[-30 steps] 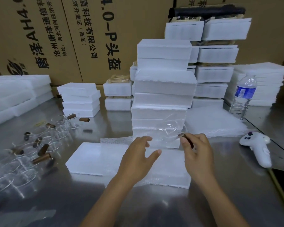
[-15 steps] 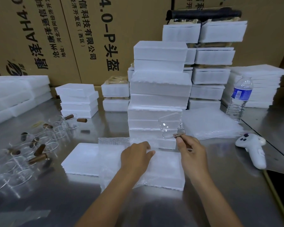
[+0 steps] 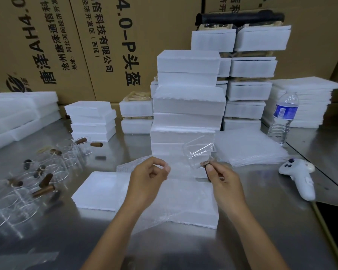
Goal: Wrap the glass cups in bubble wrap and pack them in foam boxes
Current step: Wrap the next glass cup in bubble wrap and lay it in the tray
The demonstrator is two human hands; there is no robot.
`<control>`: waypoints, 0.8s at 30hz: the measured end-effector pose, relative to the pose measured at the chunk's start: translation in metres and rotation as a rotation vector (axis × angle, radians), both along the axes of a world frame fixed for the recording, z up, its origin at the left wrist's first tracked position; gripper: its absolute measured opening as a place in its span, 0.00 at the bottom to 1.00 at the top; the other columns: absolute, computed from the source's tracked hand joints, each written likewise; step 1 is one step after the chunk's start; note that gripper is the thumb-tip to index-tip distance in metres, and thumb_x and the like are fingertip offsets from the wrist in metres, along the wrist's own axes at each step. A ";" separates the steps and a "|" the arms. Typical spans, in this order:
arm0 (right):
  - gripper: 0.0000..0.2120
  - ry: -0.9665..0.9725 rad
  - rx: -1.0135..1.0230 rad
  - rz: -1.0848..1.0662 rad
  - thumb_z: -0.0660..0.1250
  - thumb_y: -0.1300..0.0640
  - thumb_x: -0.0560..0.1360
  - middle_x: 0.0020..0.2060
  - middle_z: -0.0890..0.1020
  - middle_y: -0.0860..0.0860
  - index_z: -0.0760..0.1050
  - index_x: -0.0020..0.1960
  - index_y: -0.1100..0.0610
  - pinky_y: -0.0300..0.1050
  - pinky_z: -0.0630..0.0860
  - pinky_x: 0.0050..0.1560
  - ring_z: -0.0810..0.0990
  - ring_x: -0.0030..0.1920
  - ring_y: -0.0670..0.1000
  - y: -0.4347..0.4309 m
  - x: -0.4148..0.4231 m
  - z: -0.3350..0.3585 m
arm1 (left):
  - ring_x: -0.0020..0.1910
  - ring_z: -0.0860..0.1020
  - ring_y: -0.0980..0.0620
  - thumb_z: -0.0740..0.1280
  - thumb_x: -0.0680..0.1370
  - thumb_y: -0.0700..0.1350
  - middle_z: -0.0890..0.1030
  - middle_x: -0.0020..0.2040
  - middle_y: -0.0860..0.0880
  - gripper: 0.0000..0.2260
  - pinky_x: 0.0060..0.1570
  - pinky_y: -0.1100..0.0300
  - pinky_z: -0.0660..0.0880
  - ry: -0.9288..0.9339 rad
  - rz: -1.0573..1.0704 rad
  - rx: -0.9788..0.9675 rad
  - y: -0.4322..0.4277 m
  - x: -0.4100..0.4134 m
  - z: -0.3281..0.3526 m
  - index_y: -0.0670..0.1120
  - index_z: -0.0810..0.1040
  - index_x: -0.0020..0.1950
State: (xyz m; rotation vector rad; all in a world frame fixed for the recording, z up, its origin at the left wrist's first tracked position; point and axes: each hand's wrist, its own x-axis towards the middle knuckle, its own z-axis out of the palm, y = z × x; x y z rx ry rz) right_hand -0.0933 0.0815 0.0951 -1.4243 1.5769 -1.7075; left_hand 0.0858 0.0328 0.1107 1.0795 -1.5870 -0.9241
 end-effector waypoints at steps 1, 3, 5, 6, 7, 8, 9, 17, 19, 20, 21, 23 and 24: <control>0.14 0.026 -0.006 -0.011 0.63 0.59 0.78 0.44 0.78 0.49 0.76 0.44 0.40 0.25 0.67 0.42 0.75 0.44 0.40 0.000 0.000 0.000 | 0.31 0.77 0.61 0.70 0.76 0.41 0.78 0.27 0.51 0.05 0.35 0.74 0.71 0.034 -0.002 -0.010 0.001 0.003 0.003 0.48 0.78 0.41; 0.14 0.111 -0.016 -0.037 0.64 0.60 0.77 0.42 0.76 0.50 0.77 0.45 0.40 0.24 0.67 0.41 0.74 0.44 0.40 0.001 -0.001 0.001 | 0.30 0.78 0.62 0.69 0.76 0.41 0.79 0.28 0.51 0.04 0.35 0.76 0.70 0.091 0.002 -0.020 0.003 0.006 0.009 0.48 0.78 0.42; 0.10 0.203 -0.017 -0.066 0.64 0.60 0.77 0.41 0.74 0.51 0.80 0.51 0.46 0.24 0.67 0.41 0.73 0.44 0.40 0.001 -0.003 -0.001 | 0.30 0.77 0.63 0.68 0.77 0.41 0.79 0.27 0.52 0.04 0.34 0.76 0.69 0.135 0.015 -0.028 0.004 0.009 0.014 0.48 0.77 0.42; 0.10 0.247 -0.010 -0.080 0.64 0.59 0.77 0.41 0.74 0.50 0.80 0.53 0.50 0.25 0.67 0.42 0.74 0.44 0.41 0.001 -0.003 -0.003 | 0.30 0.77 0.63 0.67 0.77 0.41 0.79 0.28 0.52 0.04 0.34 0.77 0.69 0.153 0.023 -0.032 0.005 0.009 0.016 0.48 0.77 0.43; 0.09 0.299 0.000 -0.095 0.64 0.58 0.77 0.41 0.73 0.49 0.80 0.55 0.52 0.27 0.68 0.42 0.74 0.43 0.43 0.001 -0.003 -0.004 | 0.30 0.77 0.63 0.67 0.77 0.41 0.80 0.28 0.53 0.04 0.34 0.77 0.69 0.167 0.027 -0.036 0.006 0.010 0.017 0.48 0.77 0.43; 0.09 0.362 0.009 -0.112 0.64 0.58 0.77 0.40 0.72 0.47 0.80 0.55 0.53 0.30 0.69 0.43 0.74 0.43 0.45 0.002 -0.004 -0.004 | 0.30 0.78 0.63 0.67 0.77 0.42 0.80 0.28 0.53 0.04 0.34 0.76 0.69 0.179 0.023 -0.041 0.007 0.010 0.019 0.48 0.77 0.43; 0.09 0.429 0.012 -0.129 0.64 0.57 0.77 0.40 0.71 0.46 0.80 0.55 0.53 0.34 0.70 0.44 0.73 0.43 0.46 0.002 -0.004 -0.005 | 0.31 0.78 0.63 0.67 0.77 0.41 0.80 0.29 0.54 0.04 0.34 0.76 0.70 0.185 0.012 -0.049 0.008 0.010 0.020 0.49 0.77 0.43; 0.08 0.417 0.010 -0.007 0.65 0.56 0.77 0.39 0.71 0.45 0.81 0.53 0.52 0.27 0.67 0.41 0.72 0.42 0.40 0.009 0.007 0.003 | 0.41 0.78 0.61 0.69 0.76 0.44 0.80 0.41 0.64 0.10 0.43 0.72 0.72 -0.123 -0.029 -0.374 0.025 -0.004 0.031 0.61 0.77 0.43; 0.07 0.405 0.036 0.027 0.65 0.56 0.77 0.37 0.70 0.45 0.81 0.51 0.51 0.28 0.67 0.40 0.72 0.41 0.40 0.009 0.006 0.002 | 0.41 0.76 0.62 0.69 0.76 0.45 0.80 0.40 0.62 0.10 0.42 0.73 0.70 -0.183 -0.030 -0.478 0.029 -0.008 0.034 0.61 0.76 0.44; 0.06 0.393 0.060 0.048 0.65 0.55 0.77 0.37 0.71 0.46 0.81 0.49 0.52 0.29 0.68 0.40 0.73 0.40 0.41 0.009 0.007 0.002 | 0.41 0.76 0.62 0.69 0.76 0.45 0.79 0.38 0.61 0.08 0.42 0.74 0.70 -0.220 -0.035 -0.532 0.031 -0.010 0.035 0.60 0.77 0.44; 0.07 0.375 0.075 0.073 0.64 0.55 0.77 0.38 0.73 0.49 0.81 0.48 0.54 0.32 0.71 0.41 0.74 0.40 0.43 0.009 0.009 0.001 | 0.40 0.76 0.61 0.69 0.76 0.46 0.79 0.38 0.60 0.06 0.41 0.73 0.70 -0.259 -0.046 -0.578 0.032 -0.012 0.035 0.58 0.79 0.45; 0.07 0.338 0.132 0.097 0.64 0.59 0.77 0.41 0.76 0.55 0.79 0.47 0.61 0.45 0.75 0.46 0.77 0.42 0.51 0.008 0.012 0.000 | 0.39 0.75 0.59 0.69 0.76 0.46 0.79 0.38 0.58 0.02 0.40 0.69 0.72 -0.307 -0.080 -0.627 0.036 -0.017 0.034 0.53 0.81 0.47; 0.05 0.308 0.177 0.080 0.63 0.63 0.77 0.41 0.77 0.56 0.78 0.45 0.63 0.47 0.74 0.46 0.76 0.42 0.53 0.009 0.010 0.004 | 0.39 0.75 0.59 0.68 0.75 0.47 0.79 0.38 0.56 0.03 0.40 0.66 0.73 -0.315 -0.098 -0.638 0.039 -0.020 0.032 0.51 0.81 0.47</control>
